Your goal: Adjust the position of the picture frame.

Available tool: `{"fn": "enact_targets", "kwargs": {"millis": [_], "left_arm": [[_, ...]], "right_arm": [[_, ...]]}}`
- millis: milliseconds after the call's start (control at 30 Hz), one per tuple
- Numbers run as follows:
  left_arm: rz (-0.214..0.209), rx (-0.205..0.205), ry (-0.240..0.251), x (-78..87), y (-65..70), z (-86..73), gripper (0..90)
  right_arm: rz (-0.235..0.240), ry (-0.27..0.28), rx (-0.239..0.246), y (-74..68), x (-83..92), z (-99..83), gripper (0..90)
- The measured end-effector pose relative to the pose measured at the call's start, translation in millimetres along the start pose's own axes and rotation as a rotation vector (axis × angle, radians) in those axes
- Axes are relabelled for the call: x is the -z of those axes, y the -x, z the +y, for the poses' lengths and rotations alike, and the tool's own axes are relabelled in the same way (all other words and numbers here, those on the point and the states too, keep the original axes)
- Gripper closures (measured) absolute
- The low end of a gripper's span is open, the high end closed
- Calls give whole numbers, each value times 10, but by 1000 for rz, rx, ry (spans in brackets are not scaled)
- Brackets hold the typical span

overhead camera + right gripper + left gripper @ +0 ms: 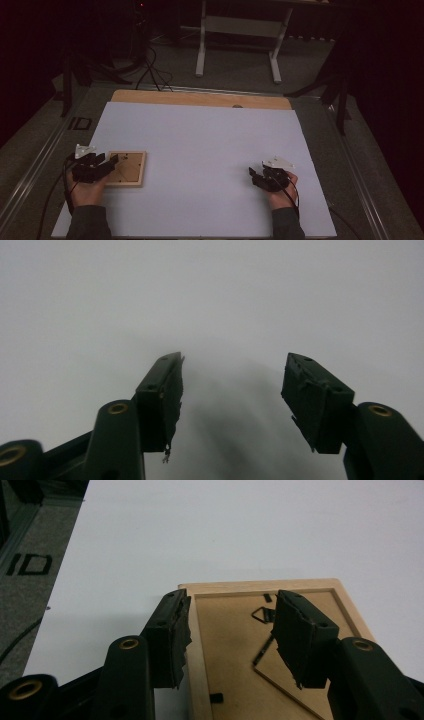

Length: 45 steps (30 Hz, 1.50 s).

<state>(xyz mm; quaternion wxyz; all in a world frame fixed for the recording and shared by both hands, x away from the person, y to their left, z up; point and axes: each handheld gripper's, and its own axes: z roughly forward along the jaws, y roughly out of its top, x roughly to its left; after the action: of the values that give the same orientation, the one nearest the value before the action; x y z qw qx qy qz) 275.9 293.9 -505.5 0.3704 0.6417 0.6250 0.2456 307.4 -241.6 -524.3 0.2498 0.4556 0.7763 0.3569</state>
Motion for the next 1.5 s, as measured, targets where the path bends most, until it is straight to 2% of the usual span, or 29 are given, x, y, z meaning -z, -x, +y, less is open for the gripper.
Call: {"fn": "enact_targets", "kwargs": {"millis": [233,567,833,1033,1100,1233,1300,1433,1467,1500], "left_arm": [[-14,-3,7,30,-25,-9,487],[-18,6,-24,11,-60,-31,564],[2,6,-56,-31,-77,-56,646],[13,26,-54,-27,-107,-64,657],[34,28,-69,-36,-114,-70,662],[36,41,-87,-55,-134,-82,690],[28,46,-87,-55,-136,-82,712],[41,39,-88,-49,-135,-78,749],[48,38,-87,-46,-141,-76,809],[49,36,-88,-47,-137,-74,810]], "right_arm": [[2,37,1,34,59,6,444],[12,35,14,19,38,14,449],[19,39,31,-9,32,20,450],[24,37,32,-13,26,19,449],[24,37,35,-16,25,19,449],[23,34,44,-20,22,19,449],[23,33,48,-20,20,18,449],[23,33,49,-20,20,18,449],[24,32,51,-22,18,18,449],[24,32,52,-23,18,18,449]]}}
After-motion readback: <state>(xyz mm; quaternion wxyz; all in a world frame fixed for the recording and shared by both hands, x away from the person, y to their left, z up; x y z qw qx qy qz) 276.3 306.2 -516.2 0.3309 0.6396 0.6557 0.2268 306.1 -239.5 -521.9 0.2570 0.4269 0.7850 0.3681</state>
